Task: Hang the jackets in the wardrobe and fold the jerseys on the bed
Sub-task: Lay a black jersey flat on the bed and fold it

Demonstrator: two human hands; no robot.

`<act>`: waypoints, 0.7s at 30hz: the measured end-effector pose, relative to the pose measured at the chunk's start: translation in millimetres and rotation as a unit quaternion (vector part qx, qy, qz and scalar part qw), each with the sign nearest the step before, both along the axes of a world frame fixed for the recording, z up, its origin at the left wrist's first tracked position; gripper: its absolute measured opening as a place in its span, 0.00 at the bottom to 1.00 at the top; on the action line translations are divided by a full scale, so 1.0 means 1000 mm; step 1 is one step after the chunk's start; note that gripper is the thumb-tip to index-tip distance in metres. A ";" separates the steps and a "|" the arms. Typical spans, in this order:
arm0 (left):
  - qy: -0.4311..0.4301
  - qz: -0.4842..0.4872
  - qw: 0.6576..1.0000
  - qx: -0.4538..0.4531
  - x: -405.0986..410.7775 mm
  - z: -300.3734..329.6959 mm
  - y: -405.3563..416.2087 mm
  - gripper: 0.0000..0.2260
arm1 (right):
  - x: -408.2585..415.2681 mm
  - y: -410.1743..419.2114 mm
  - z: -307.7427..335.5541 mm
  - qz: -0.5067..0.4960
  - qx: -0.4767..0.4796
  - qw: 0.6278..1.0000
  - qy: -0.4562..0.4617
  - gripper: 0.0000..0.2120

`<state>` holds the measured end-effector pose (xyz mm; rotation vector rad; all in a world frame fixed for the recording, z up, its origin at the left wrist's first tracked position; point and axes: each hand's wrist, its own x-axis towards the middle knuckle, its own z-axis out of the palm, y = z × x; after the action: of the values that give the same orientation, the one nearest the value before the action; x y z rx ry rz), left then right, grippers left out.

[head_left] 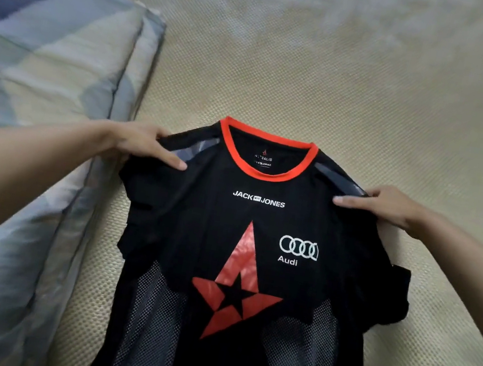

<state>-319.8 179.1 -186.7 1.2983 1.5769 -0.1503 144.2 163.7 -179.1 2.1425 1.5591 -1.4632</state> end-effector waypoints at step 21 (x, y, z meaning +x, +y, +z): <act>0.043 0.030 0.989 -0.138 -0.023 0.048 -0.032 0.23 | 0.060 -0.062 0.025 -0.003 -0.066 0.996 -0.063 0.19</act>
<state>-342.6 147.1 -138.9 1.0392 1.6007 -0.3781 203.9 101.9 -154.2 2.1208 1.3743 -1.3614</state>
